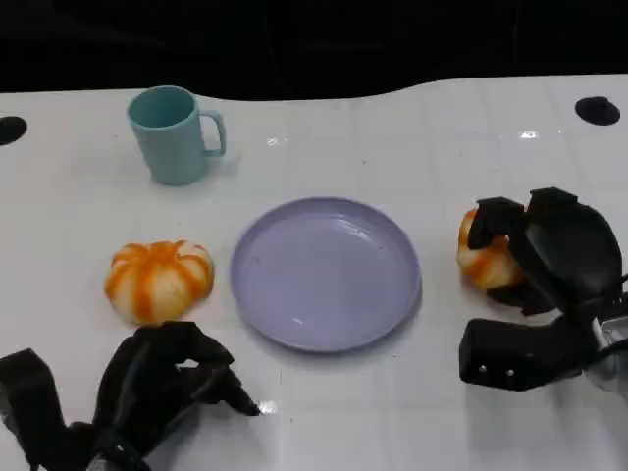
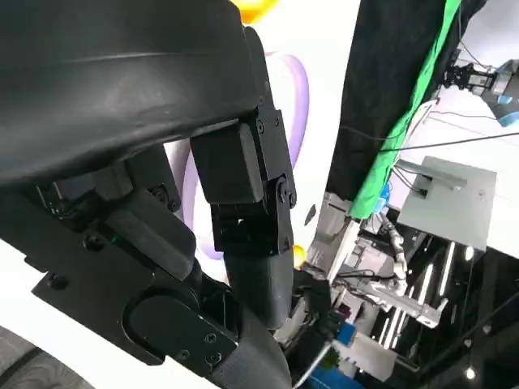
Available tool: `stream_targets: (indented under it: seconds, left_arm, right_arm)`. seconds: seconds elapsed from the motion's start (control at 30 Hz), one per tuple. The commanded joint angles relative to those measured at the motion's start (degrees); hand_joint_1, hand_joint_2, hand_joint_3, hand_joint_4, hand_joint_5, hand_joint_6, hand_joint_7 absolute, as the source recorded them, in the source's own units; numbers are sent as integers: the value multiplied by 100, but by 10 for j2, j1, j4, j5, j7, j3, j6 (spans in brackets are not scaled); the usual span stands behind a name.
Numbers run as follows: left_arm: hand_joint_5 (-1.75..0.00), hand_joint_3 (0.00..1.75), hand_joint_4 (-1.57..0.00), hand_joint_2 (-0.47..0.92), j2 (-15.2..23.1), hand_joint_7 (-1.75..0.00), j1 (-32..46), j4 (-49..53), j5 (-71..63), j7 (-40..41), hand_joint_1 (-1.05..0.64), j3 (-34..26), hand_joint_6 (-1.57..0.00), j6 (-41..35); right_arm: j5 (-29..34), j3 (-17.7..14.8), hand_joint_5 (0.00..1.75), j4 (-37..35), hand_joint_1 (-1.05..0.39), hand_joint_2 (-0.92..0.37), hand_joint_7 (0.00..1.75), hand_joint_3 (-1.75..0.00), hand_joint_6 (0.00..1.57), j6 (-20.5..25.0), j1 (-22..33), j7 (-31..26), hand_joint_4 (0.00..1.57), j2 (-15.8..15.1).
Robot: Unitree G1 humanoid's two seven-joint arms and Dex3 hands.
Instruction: Grasp the bread from the table and place it into the plate.
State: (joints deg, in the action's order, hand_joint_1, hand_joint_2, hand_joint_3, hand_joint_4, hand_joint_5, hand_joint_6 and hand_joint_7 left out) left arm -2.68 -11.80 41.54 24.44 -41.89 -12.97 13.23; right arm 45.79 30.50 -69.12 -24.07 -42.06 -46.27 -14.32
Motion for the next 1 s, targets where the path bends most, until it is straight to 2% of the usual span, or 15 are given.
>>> stream_targets:
  seconds: [0.03,0.1,0.33,0.43,0.6,0.73,0.83,0.93,1.0]
  left_arm:
    - [-61,0,-157,67,9,-34,3,-2,2,-4,-105,-2,-157,-7]
    - [-61,0,-157,67,9,-34,4,-2,1,-4,-105,-2,-157,-8]
    - [-61,0,-157,66,8,-33,5,-3,2,-4,-105,-2,-157,-8]
    - [-61,0,-157,67,8,-33,5,-4,-1,-2,-105,-1,-157,-6]
    - [-61,1,-157,68,8,-34,5,0,-7,-2,-105,1,-157,6]
    - [-61,1,-157,68,8,-34,4,1,-6,-4,-105,1,-157,5]
    - [-61,0,-157,68,8,-34,6,-2,-4,-5,-105,1,-157,0]
    - [-61,0,-157,67,9,-34,6,-2,-4,-5,-105,2,-157,0]
    - [-61,0,-157,67,8,-34,6,-1,-4,-6,-105,2,-157,2]
  right_arm:
    - [-32,-24,175,22,-8,-39,160,-110,81,-20,-7,-1,98,3]
    - [-37,-27,175,38,-5,-34,165,-117,80,-29,-7,-1,100,5]
    - [-42,-30,175,104,-5,-26,161,-132,82,-81,-1,24,102,12]
    - [-41,-26,175,121,-7,-22,168,-139,78,-97,-5,44,102,23]
    - [-36,-19,175,124,-7,-23,172,-136,76,-109,-19,86,100,40]
    - [-27,-11,175,108,-9,-25,174,-136,77,-110,-33,90,100,58]
    - [-19,2,175,95,-13,-34,171,-125,75,-107,-46,96,99,74]
    - [-6,17,175,73,-13,-35,174,-120,74,-109,-60,95,98,90]
    - [1,27,175,56,-14,-37,161,-115,77,-106,-69,94,97,98]
